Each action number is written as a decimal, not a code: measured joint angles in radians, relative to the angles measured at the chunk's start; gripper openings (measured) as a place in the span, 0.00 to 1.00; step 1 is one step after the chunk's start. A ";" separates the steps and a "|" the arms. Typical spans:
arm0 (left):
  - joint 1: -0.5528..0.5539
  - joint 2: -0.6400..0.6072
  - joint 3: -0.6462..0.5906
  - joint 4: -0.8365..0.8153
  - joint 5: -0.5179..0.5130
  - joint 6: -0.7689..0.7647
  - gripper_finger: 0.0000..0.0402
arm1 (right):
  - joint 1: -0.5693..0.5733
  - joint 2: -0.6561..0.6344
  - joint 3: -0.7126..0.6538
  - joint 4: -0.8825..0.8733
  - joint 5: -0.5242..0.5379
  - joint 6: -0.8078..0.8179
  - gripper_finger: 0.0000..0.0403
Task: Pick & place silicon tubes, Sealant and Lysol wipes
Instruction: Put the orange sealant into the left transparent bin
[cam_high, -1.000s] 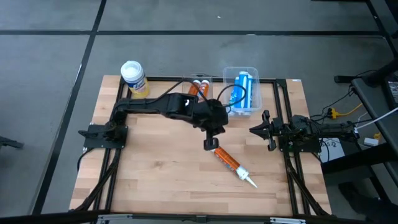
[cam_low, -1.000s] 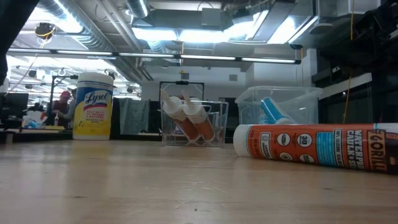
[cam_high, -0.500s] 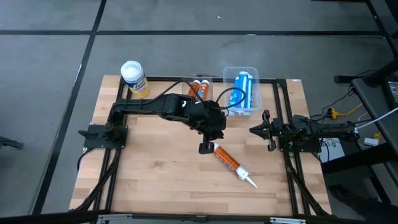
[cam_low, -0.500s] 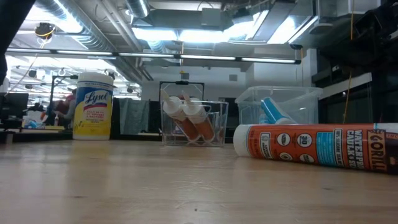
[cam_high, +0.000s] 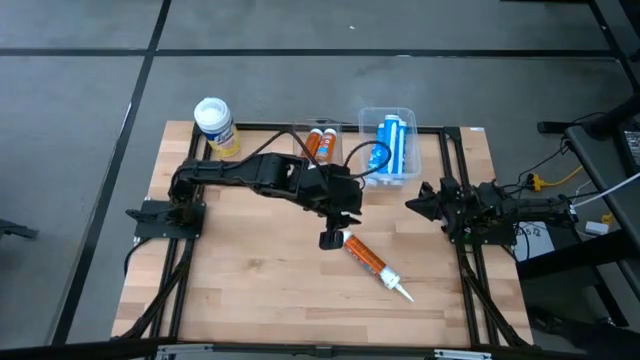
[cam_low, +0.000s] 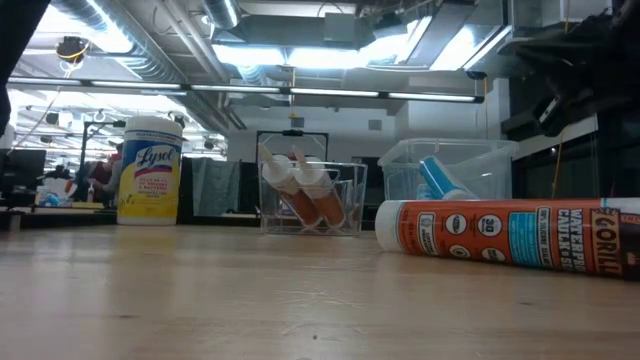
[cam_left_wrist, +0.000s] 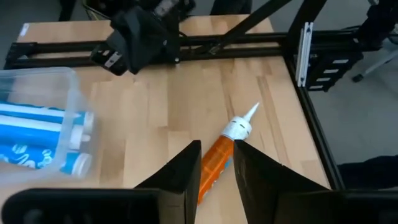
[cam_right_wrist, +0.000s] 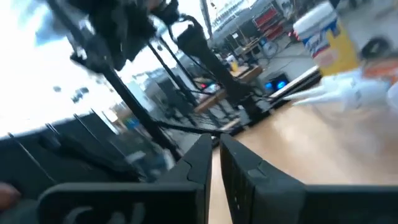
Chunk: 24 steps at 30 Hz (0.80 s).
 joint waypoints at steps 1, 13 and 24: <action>-0.003 0.002 -0.007 0.006 0.003 0.000 0.23 | 0.000 0.000 0.000 0.008 0.004 0.039 0.09; -0.002 0.001 -0.161 0.141 0.115 -0.016 0.23 | 0.000 0.000 0.000 0.179 0.018 0.148 0.09; 0.006 0.002 -0.162 0.207 0.110 -0.009 0.22 | 0.000 0.000 0.000 0.399 0.019 0.069 0.09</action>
